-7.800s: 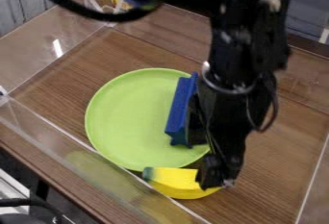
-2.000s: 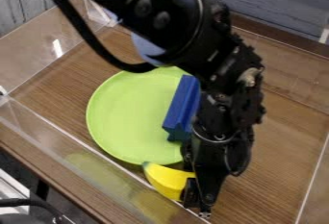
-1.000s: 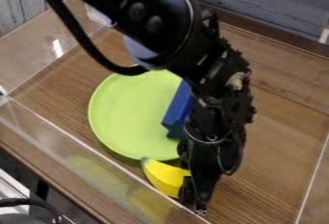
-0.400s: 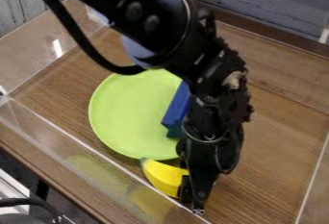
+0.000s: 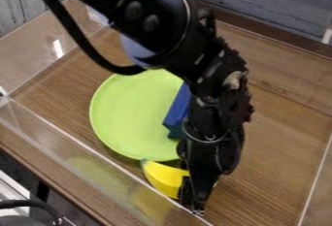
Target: Put the banana in the green plate
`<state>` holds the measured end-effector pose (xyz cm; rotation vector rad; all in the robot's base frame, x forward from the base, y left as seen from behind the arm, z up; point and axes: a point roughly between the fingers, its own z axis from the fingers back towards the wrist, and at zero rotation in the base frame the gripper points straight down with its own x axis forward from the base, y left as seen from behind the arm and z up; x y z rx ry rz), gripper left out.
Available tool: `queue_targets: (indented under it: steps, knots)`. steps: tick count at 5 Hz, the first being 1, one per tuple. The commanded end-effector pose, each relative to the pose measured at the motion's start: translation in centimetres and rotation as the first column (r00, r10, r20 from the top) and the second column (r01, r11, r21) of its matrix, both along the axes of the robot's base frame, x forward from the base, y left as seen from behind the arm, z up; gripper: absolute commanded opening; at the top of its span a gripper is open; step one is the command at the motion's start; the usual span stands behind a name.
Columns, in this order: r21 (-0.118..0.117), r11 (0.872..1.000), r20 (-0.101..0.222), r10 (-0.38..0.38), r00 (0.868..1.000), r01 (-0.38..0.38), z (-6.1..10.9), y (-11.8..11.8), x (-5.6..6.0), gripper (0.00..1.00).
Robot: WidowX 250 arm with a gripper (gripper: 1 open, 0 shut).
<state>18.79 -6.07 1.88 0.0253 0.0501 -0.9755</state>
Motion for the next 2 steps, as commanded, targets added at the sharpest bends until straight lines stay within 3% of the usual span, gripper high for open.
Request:
queue_targets:
  steps: [1,2]
  knots:
    - [0.000,1.000,0.022,0.009,1.000,-0.009,0.35,0.55,0.48,0.00]
    - [0.001,1.000,0.026,0.007,1.000,-0.007,0.39,0.70,0.56,0.00]
